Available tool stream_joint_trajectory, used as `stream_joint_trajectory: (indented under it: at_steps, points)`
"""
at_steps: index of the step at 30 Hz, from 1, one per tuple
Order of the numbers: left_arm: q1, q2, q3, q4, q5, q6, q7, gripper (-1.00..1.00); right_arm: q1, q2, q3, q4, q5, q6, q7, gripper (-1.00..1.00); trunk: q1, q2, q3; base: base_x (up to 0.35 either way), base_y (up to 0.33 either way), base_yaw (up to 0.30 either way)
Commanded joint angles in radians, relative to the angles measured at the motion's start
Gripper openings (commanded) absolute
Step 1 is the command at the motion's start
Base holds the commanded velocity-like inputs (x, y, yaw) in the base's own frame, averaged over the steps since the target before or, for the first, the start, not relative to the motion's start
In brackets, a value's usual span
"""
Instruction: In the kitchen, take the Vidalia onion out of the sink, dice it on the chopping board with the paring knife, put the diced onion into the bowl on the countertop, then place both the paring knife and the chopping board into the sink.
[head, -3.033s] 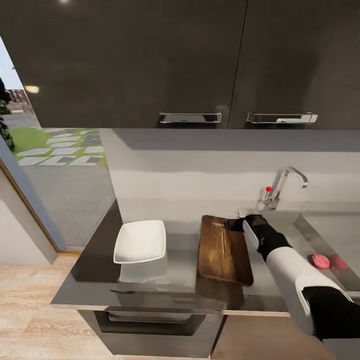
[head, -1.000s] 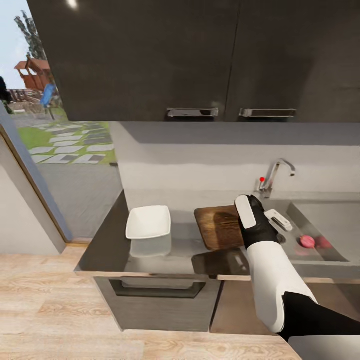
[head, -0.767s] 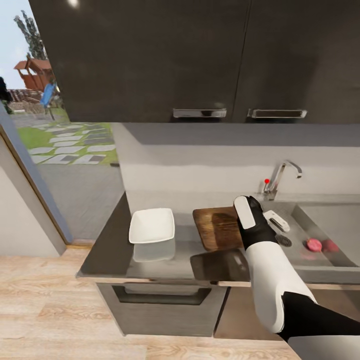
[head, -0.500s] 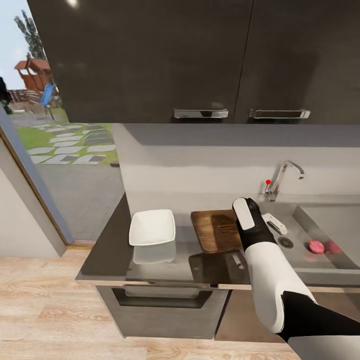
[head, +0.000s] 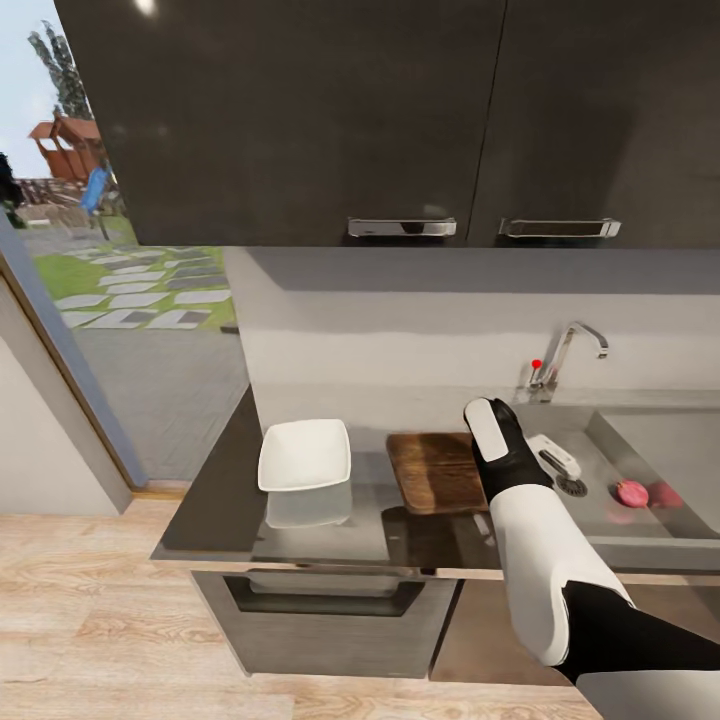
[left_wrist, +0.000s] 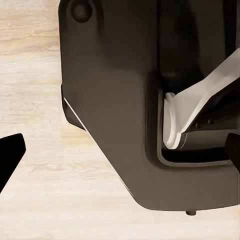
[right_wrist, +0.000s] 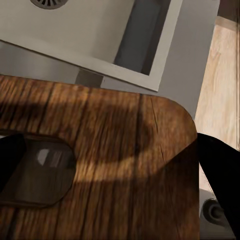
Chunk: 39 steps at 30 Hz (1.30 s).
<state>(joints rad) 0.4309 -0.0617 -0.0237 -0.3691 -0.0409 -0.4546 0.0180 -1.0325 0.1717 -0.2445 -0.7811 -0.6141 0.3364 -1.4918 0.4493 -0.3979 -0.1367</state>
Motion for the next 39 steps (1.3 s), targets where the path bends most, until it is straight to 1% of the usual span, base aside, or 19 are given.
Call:
stream_joint_trajectory:
  at_steps: [1,8,13,17,21,25,32,39]
  points:
    - [0.0,0.0,-0.001,-0.002,-0.004,-0.001,0.002,1.0,-0.001,0.001,-0.002,-0.001,-0.002,0.01,-0.008,-1.0,0.001,-0.002,-0.002,0.0,0.0,0.0]
    - [0.0,-0.001,-0.001,-0.001,-0.004,-0.001,0.002,1.0,-0.001,0.003,-0.003,0.0,-0.003,0.011,-0.038,-1.0,0.001,-0.002,-0.002,0.004,0.004,0.0]
    - [0.0,-0.001,-0.001,-0.001,-0.004,-0.001,0.002,1.0,-0.001,0.003,-0.001,0.003,-0.003,0.001,-0.055,-1.0,0.001,-0.002,-0.002,0.114,0.132,0.0]
    - [0.0,-0.001,-0.001,-0.001,-0.004,-0.001,0.002,1.0,-0.001,0.003,-0.002,0.03,-0.004,-0.033,-0.057,-1.0,0.001,-0.002,-0.002,0.16,0.2,0.0]
    - [0.0,-0.001,-0.001,-0.001,-0.004,-0.001,0.002,1.0,-0.001,0.001,-0.002,0.053,-0.006,-0.044,-0.054,-1.0,0.001,-0.002,-0.002,0.13,0.152,0.0]
    - [0.0,-0.001,-0.001,-0.001,-0.004,-0.001,0.002,1.0,-0.001,-0.003,-0.002,0.081,-0.007,-0.05,-0.048,-1.0,0.001,-0.002,-0.002,0.022,0.025,0.0]
    - [0.0,-0.001,-0.001,-0.001,-0.004,-0.001,0.002,1.0,-0.001,-0.005,-0.002,0.087,-0.006,-0.052,-0.047,-1.0,0.001,-0.002,-0.002,0.002,0.003,0.0]
    - [0.0,-0.001,-0.001,-0.001,-0.004,0.0,0.002,1.0,0.0,-0.007,-0.003,0.096,-0.003,-0.099,-0.047,-1.0,0.001,-0.002,-0.002,0.008,0.0,0.0]
